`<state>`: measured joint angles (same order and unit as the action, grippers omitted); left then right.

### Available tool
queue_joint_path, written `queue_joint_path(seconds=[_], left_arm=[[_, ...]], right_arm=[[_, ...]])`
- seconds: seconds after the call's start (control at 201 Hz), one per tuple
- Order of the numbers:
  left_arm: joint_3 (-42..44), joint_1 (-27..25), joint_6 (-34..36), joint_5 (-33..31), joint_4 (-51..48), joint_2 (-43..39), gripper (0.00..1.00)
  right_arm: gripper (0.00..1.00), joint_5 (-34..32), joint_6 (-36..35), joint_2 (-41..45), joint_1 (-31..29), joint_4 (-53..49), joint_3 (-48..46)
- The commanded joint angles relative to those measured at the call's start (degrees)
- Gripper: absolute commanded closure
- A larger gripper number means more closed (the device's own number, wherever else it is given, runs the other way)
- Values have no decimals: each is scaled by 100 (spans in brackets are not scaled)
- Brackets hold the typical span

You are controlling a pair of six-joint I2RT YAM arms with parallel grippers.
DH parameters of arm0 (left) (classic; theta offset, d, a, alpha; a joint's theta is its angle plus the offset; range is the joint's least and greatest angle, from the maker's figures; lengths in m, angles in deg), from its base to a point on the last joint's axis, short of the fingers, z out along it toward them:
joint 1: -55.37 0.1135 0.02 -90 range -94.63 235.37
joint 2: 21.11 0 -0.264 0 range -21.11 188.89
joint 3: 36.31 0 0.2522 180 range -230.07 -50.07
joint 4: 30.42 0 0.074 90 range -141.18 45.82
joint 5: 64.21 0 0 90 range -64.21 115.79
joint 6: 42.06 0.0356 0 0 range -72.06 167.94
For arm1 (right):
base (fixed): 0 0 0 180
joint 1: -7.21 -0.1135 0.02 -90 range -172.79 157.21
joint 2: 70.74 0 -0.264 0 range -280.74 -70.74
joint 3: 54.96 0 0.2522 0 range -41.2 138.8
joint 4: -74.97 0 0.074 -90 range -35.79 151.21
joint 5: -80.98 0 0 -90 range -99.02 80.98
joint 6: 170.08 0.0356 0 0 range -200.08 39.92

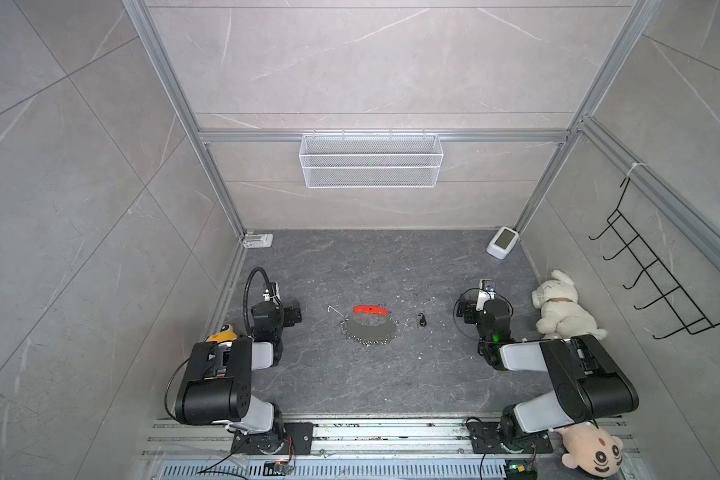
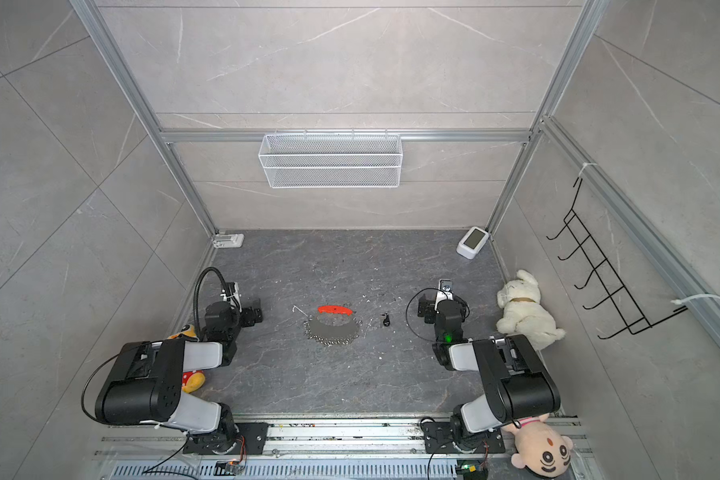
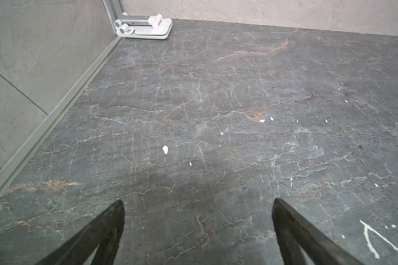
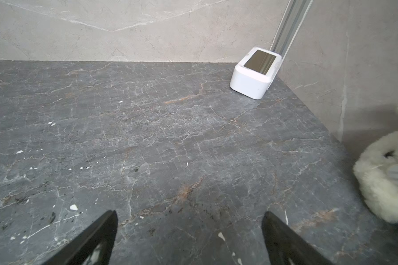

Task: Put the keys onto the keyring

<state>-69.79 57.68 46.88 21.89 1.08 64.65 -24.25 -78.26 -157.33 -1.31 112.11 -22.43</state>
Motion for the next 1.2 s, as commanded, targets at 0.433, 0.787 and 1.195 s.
queue_joint_path(seconds=[0.433,0.787,1.195], left_arm=[[-131,46,97,69,243,18,0],[-129,50,93,56,247,27,0],[-2035,-1018,-374,-791,-4168,-1666,0]], right_arm=[[1,-86,-63,-53,-28,137,110],[1,-86,-53,-59,-28,140,110],[1,-652,9,2528,-218,-2458,619]])
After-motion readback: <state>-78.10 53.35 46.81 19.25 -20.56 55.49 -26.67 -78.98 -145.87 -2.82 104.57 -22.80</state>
